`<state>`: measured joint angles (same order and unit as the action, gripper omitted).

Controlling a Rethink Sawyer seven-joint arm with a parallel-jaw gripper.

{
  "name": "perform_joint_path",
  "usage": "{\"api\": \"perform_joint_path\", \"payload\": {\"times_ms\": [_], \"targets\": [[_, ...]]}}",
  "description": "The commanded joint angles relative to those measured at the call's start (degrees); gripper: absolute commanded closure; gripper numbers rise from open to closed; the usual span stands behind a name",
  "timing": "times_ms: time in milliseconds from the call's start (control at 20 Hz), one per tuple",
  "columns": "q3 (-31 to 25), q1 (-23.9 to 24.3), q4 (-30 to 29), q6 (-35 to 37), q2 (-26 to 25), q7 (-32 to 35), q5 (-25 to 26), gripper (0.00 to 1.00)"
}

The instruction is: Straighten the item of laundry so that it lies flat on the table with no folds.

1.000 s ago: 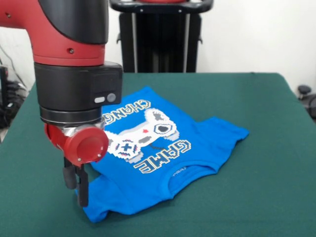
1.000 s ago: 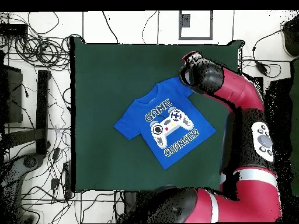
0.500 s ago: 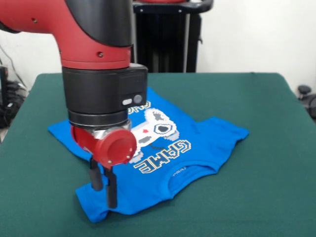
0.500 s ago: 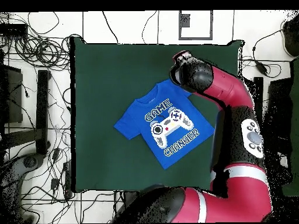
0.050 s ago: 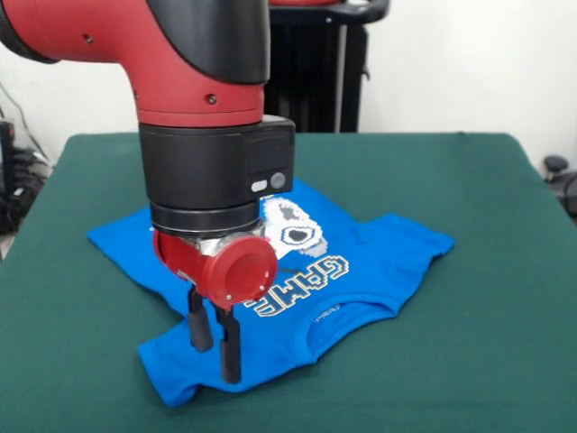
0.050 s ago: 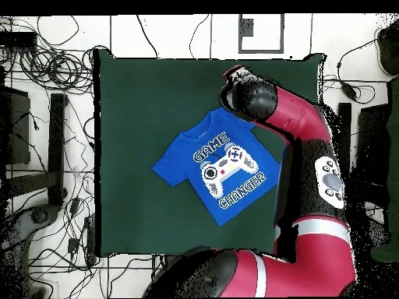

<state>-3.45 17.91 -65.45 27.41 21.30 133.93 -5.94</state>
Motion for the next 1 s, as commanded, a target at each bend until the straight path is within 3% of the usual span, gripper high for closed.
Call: {"api": "perform_joint_path", "payload": {"times_ms": [50, 1000], "targets": [[-3.7, -2.5, -4.8, -2.4, -5.0, 7.4, -1.5, 0.0], [-1.8, -3.5, 1.2, -8.0, -12.0, 6.6, -0.8, 0.0]]}}
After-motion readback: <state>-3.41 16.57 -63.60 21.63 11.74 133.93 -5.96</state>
